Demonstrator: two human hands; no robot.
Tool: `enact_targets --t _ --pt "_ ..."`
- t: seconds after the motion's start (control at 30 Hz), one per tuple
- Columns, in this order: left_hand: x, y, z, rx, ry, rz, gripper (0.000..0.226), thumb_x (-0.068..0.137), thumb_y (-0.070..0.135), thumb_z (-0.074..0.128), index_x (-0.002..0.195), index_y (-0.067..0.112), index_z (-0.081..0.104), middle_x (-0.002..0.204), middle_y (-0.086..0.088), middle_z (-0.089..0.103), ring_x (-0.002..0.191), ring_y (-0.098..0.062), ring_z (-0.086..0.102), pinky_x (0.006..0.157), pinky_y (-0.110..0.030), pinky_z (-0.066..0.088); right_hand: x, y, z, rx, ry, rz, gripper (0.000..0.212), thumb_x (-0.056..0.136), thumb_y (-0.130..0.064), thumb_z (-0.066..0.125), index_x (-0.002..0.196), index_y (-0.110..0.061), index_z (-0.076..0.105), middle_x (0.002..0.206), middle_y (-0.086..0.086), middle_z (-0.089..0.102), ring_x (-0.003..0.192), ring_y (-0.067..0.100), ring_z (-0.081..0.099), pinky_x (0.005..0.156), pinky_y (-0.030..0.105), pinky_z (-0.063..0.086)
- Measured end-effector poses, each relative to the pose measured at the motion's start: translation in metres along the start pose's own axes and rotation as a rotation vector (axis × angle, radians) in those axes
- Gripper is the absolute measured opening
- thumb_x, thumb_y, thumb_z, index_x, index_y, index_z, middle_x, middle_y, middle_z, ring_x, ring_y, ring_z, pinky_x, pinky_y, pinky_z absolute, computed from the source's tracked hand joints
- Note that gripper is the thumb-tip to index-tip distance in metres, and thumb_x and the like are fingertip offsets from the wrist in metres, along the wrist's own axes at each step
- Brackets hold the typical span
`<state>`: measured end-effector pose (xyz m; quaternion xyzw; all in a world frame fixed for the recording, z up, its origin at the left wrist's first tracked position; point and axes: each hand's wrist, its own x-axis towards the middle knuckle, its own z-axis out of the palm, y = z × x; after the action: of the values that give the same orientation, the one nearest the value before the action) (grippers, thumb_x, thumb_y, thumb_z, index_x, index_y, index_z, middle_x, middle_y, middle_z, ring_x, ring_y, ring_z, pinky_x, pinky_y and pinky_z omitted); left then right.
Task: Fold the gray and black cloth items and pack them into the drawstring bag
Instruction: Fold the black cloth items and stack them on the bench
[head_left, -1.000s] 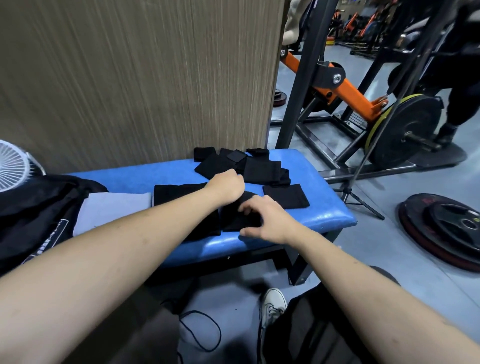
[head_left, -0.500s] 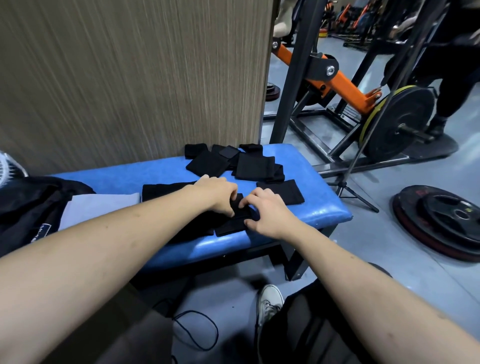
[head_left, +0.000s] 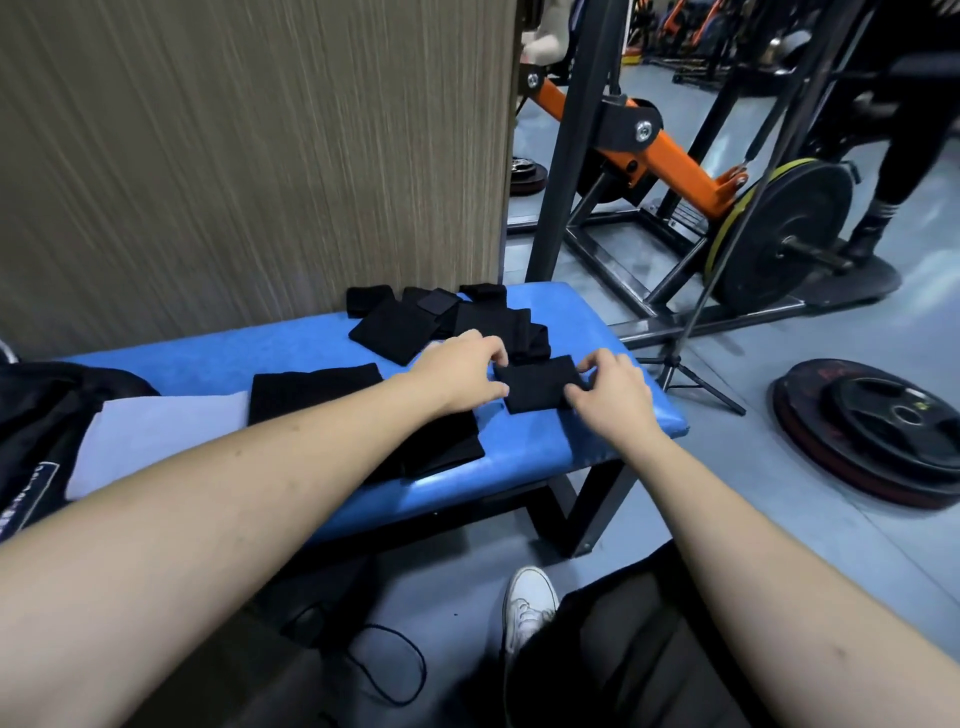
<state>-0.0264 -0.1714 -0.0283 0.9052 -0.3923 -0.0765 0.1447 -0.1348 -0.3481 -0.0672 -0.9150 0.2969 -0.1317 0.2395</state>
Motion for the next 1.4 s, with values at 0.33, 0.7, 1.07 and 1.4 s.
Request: enact_targets --t 0.33,0.7,1.07,1.4 --pt "0.017 0.031 0.031 0.048 -0.112 0.095 0.034 0.089 0.046 0.060 0.120 0.031 0.060 0.130 0.008 0.046 0.117 -0.020 0.039 0.095 -0.042 0.046 0.015 0.011 0.004 -0.042 0.044 -0.079 0.027 0.093 -0.035 0.054 0.115 -0.027 0.067 0.118 0.000 0.053 0.115 0.027 0.042 0.095 0.036 0.031" --pt "0.015 0.045 0.038 0.121 -0.170 0.272 0.034 0.086 0.041 0.069 0.078 0.015 0.048 0.107 0.002 0.046 0.090 -0.022 0.052 0.077 -0.039 0.045 0.015 0.014 0.002 -0.135 0.042 -0.251 0.047 0.087 -0.035 0.062 0.132 -0.038 0.051 0.133 0.001 0.044 0.126 0.024 0.038 0.101 0.039 0.029" --pt "0.016 0.039 0.032 0.058 -0.232 0.358 0.030 0.080 0.019 0.077 0.099 0.024 0.053 0.115 0.012 0.048 0.094 -0.018 0.051 0.080 -0.034 0.041 0.023 0.029 -0.004 -0.277 0.044 0.024 0.039 0.093 -0.034 0.049 0.128 -0.019 0.056 0.134 0.008 0.048 0.126 0.030 0.040 0.102 0.044 0.031" --pt "0.026 0.032 0.031 0.086 -0.271 0.353 0.043 0.085 -0.001 0.056 0.113 0.031 0.052 0.133 0.014 0.046 0.119 -0.017 0.046 0.095 -0.043 0.045 0.017 0.064 -0.032 0.333 0.122 0.445 0.055 0.084 -0.004 0.045 0.137 -0.015 0.033 0.128 0.019 0.052 0.112 0.040 0.055 0.095 0.051 0.048"
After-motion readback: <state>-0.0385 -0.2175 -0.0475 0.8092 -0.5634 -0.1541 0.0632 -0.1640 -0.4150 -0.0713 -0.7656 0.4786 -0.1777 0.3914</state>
